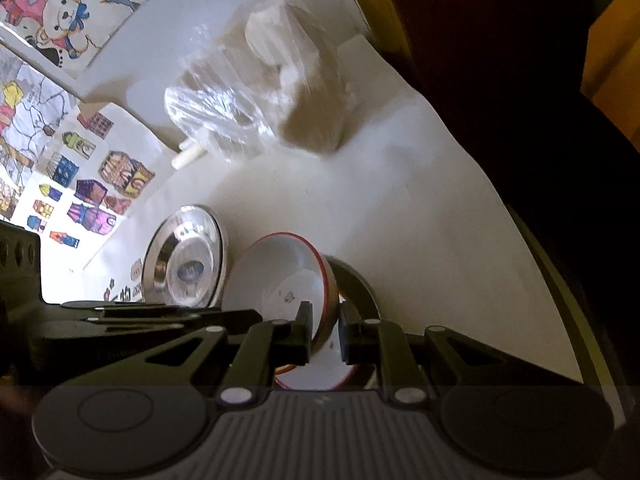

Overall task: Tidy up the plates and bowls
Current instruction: 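Carry the second white bowl with both tools and lower it into the nested bowls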

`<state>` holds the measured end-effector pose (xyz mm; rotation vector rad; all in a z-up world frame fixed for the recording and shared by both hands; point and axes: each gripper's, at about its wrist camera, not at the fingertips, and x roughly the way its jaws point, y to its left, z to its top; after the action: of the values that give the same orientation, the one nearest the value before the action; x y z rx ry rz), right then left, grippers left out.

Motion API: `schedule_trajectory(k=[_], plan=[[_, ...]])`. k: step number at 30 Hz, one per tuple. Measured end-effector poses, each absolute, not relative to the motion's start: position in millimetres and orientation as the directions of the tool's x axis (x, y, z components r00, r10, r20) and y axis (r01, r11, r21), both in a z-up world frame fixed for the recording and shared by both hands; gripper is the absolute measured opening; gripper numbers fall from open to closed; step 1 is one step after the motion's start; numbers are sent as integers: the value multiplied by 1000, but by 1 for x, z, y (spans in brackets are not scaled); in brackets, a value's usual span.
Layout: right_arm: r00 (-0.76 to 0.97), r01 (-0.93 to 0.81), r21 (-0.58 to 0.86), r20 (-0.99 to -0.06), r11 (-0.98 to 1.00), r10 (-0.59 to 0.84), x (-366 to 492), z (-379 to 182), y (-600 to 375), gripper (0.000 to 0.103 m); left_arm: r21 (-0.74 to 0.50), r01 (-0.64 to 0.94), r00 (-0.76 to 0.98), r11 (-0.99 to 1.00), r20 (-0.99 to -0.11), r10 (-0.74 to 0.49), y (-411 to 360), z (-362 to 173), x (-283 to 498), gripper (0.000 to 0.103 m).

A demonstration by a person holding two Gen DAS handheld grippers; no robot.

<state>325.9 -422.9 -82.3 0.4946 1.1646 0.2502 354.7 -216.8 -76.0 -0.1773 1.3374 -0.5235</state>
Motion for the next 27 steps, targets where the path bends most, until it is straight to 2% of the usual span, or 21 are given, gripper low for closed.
schedule_trajectory(k=[27], plan=[[261, 10, 439, -868, 898, 422, 328, -102, -413, 18, -343, 213, 87, 915, -926, -368, -235, -95, 352, 14]])
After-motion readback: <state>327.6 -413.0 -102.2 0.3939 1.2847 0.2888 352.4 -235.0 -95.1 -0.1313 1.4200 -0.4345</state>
